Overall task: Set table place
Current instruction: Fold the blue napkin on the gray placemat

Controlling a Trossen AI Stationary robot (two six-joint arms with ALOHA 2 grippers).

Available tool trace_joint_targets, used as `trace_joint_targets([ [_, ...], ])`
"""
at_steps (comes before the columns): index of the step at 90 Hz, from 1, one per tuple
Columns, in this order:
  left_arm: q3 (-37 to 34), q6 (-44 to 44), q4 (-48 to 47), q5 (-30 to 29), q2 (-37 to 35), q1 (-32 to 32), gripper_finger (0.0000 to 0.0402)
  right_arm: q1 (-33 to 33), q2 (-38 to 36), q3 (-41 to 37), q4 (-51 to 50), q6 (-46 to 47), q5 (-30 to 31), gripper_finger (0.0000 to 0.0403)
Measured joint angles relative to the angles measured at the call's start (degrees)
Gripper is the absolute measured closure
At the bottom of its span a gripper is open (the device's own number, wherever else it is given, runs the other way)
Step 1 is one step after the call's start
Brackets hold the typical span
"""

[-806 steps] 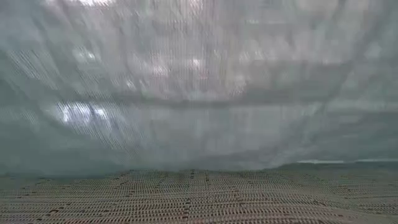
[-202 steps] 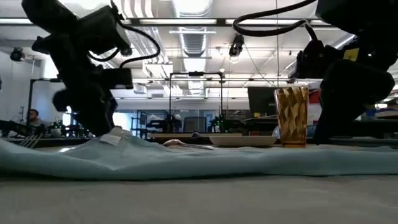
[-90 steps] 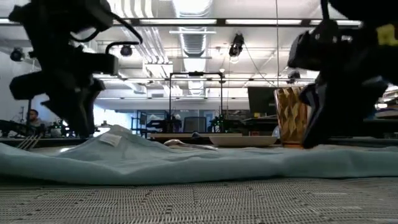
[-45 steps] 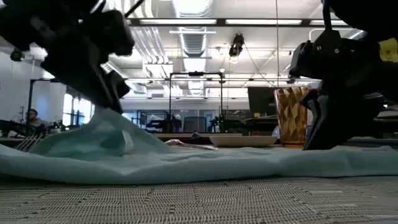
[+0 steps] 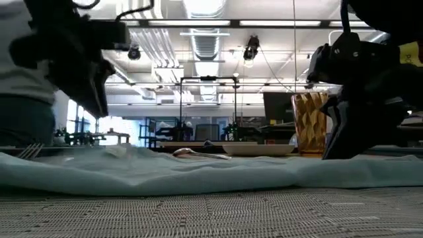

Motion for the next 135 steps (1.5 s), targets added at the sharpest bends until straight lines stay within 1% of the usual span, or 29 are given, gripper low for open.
trace_joint_targets([
  [11, -2.6, -1.8, 2.4, 3.5, -0.2, 0.0, 0.0272, 0.0, 0.0, 0.0, 0.0, -0.1, 0.0, 0.0400],
  [26, -7.5, -3.8, 12.7, 11.6, -0.2, 2.1, 0.0253, 0.0, 0.0, 0.0, 0.0, -0.2, 0.0, 0.0400],
  [45, -12.1, -6.5, 14.5, 11.5, 0.7, 5.1, 0.0224, 0.0, 0.0, 0.0, -0.1, -0.2, 0.0, 0.0400],
  [56, -14.2, -4.9, 19.1, 11.3, 0.7, 5.2, 0.0224, 0.0, 0.0, 0.0, -0.1, -0.3, 0.0, 0.0400],
  [62, -14.8, -4.7, 20.7, 11.5, 0.7, 5.2, 0.0237, 0.0, 0.0, 0.0, -0.1, -0.7, 0.0, 0.0400],
  [68, -15.1, -4.6, 20.9, 11.6, 0.7, 5.3, 0.0259, 0.0, 0.0, 0.0, -0.2, -0.9, 0.0, 0.0400],
  [91, -15.2, -3.2, 21.4, 11.9, 0.7, 5.2, 0.0381, 0.0, -0.3, 0.0, -0.5, -1.4, 0.0, 0.0400],
  [96, -15.3, -3.3, 21.4, 11.9, 0.6, 5.2, 0.0394, 0.0, -0.9, -0.1, -1.0, -0.1, -0.1, 0.0400],
  [102, -15.3, -4.1, 21.4, 12.0, 0.6, 5.2, 0.0388, 0.0, -2.1, -0.1, -1.0, 0.8, -0.2, 0.0400],
  [113, -15.3, -4.5, 21.3, 12.1, 0.6, 5.2, 0.0360, 0.0, -4.3, -0.1, -0.9, 2.2, -0.5, 0.0400],
  [122, -15.3, -4.5, 21.4, 12.5, 0.6, 5.2, 0.0338, -0.3, -5.6, -0.1, -2.0, 6.1, -0.7, 0.0399],
  [135, -15.3, -4.6, 21.4, 12.7, 0.6, 5.2, 0.0303, -1.6, -7.6, -0.1, -6.0, 12.2, -0.4, 0.0377],
])
